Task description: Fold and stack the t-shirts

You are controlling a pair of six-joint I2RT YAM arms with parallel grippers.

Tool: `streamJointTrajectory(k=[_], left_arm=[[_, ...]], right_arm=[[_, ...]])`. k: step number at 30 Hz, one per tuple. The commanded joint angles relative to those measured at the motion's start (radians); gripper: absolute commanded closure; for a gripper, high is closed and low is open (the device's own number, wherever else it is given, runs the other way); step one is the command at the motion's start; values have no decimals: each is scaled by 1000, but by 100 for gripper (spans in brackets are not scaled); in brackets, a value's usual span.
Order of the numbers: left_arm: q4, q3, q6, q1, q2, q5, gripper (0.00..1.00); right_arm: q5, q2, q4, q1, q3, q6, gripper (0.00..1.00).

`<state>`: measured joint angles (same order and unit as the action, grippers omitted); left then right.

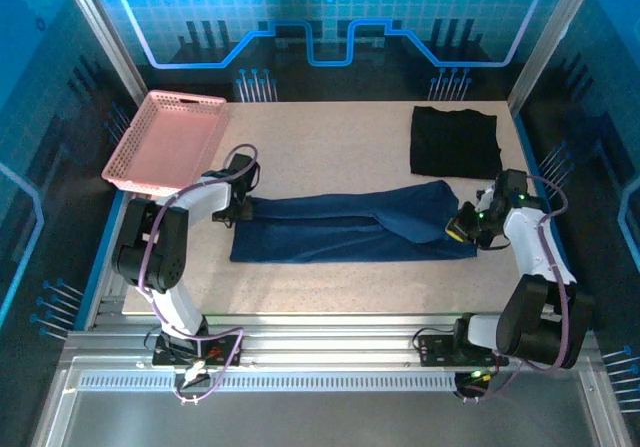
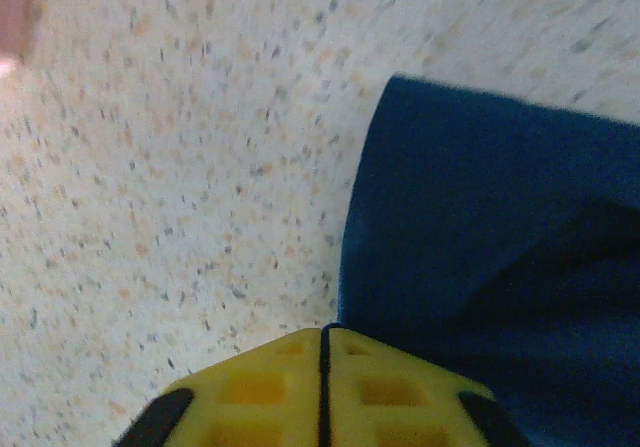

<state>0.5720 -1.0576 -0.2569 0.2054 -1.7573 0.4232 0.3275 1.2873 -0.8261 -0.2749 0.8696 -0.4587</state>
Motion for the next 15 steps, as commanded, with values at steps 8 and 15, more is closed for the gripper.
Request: streamJointTrajectory(k=[8, 15], left_arm=[[135, 17, -148, 36, 102, 87, 27], [216, -88, -241, 183, 313, 82, 18]], right_arm=[[-70, 148, 71, -41, -9, 33, 63], [-136, 70, -26, 45, 90, 114, 34]])
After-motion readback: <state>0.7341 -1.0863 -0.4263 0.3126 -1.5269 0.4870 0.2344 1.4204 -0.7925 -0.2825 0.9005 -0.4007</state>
